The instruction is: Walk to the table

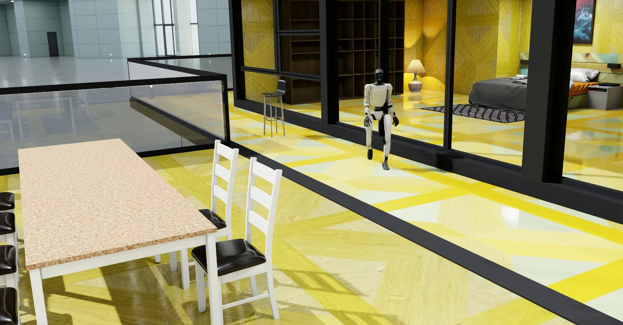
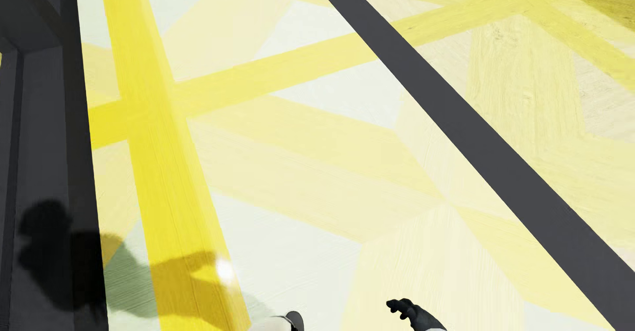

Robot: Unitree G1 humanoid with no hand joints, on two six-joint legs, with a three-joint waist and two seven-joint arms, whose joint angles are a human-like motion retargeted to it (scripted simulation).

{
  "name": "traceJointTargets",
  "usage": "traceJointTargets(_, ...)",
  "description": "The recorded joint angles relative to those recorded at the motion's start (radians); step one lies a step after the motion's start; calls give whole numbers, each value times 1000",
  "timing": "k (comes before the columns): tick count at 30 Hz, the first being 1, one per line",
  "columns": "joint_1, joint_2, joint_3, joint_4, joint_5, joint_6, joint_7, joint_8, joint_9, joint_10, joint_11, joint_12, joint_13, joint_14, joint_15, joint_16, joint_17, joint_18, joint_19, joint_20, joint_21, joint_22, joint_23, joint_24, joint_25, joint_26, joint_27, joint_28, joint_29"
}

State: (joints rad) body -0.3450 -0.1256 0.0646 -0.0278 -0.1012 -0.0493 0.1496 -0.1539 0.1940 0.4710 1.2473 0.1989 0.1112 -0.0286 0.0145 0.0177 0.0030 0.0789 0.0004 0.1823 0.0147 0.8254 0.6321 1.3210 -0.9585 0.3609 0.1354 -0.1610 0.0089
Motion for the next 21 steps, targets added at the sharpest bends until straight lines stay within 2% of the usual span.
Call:
traceJointTargets(1,60,-85,-21,1,-55,-15,15,-27,-4,-31,46,-74,16,-23,-23,53,-12,-4,-35,-95,6,39,-50,92,39,-42,-41,-57,9)
traceJointTargets(2,121,-161,-43,-3,-92,-25,27,-47,-9,-64,45,-146,32,-45,-26,105,-31,-8,-57,-189,12,54,-95,190,79,-105,-72,-84,21)
traceJointTargets(3,180,-228,-64,-10,-108,-33,37,-63,-16,-95,1,-218,47,-68,-33,149,-53,-13,-66,-260,18,51,-138,268,109,-164,-87,-80,29)
traceJointTargets(4,235,-285,-83,-18,-109,-38,46,-76,-22,-124,-87,-290,58,-92,-44,181,-75,-18,-66,-299,21,37,-178,314,130,-194,-89,-56,31)
traceJointTargets(5,287,-326,-98,-27,-97,-42,57,-85,-29,-152,-218,-359,64,-117,-47,199,-93,-23,-64,-307,19,20,-206,320,142,-197,-79,-25,25)
traceJointTargets(6,336,-349,-108,-37,-72,-46,67,-88,-36,-173,-396,-422,66,-143,-35,206,-103,-28,-56,-292,10,1,-221,288,151,-186,-60,8,15)
traceJointTargets(7,380,-350,-116,-49,-35,-49,76,-79,-43,-189,-618,-477,68,-172,-14,203,-101,-33,-35,-260,-9,-20,-221,232,163,-168,-33,39,-3)
traceJointTargets(9,472,-324,-117,-75,34,-54,89,-63,-53,-221,-1048,-555,72,-224,-3,176,-70,-47,17,-180,-67,-77,-170,86,196,-124,45,97,-50)
traceJointTargets(10,522,-331,-110,-88,42,-56,102,-123,-55,-229,-1120,-571,67,-251,-44,161,-53,-58,44,-142,-95,-111,-110,7,217,-110,88,125,-71)
traceJointTargets(11,571,-334,-102,-97,38,-56,120,-208,-57,-221,-1102,-568,54,-272,-58,150,-41,-71,25,-113,-111,-147,-29,-66,230,-97,132,150,-77)
traceJointTargets(12,616,-330,-97,-99,27,-51,133,-263,-58,-201,-1035,-549,45,-274,-44,136,-38,-86,-57,-102,-110,-179,57,-128,220,-93,173,171,-57)
traceJointTargets(13,656,-321,-98,-95,11,-41,131,-286,-60,-168,-949,-520,50,-249,-28,124,-39,-103,-160,-122,-100,-201,127,-161,188,-100,206,180,-17)
traceJointTargets(14,681,-307,-104,-80,-13,-29,111,-302,-63,-106,-859,-485,74,-194,-20,119,-36,-122,-233,-166,-87,-212,169,-158,144,-118,215,170,26)
traceJointTargets(15,678,-293,-112,-52,-31,-14,86,-314,-64,0,-765,-440,111,-115,-54,122,-26,-148,-247,-210,-82,-215,187,-131,100,-152,203,141,58)
traceJointTargets(16,638,-273,-119,-10,-30,4,64,-325,-63,162,-692,-387,152,-27,-123,126,-2,-184,-246,-233,-99,-211,188,-95,79,-187,184,97,71)
traceJointTargets(17,563,-238,-126,41,-12,24,41,-338,-61,366,-659,-332,189,55,-181,122,32,-220,-243,-229,-141,-196,184,-66,89,-202,166,43,70)
traceJointTargets(18,469,-193,-127,84,16,44,6,-346,-59,562,-657,-280,215,132,-222,107,65,-227,-235,-202,-190,-166,182,-54,112,-190,155,-8,65)
traceJointTargets(19,369,-144,-124,104,47,63,-38,-343,-57,716,-669,-227,225,151,-252,86,86,-209,-225,-167,-222,-123,187,-46,121,-153,152,-38,60)
traceJointTargets(20,271,-94,-118,109,81,78,-74,-322,-56,825,-692,-168,220,104,-274,67,91,-181,-213,-135,-223,-73,197,-33,98,-103,153,-40,57)
traceJointTargets(21,180,-43,-109,113,116,88,-99,-286,-56,889,-723,-104,200,77,-290,52,83,-157,-201,-117,-200,-20,208,-11,52,-53,148,-33,61)
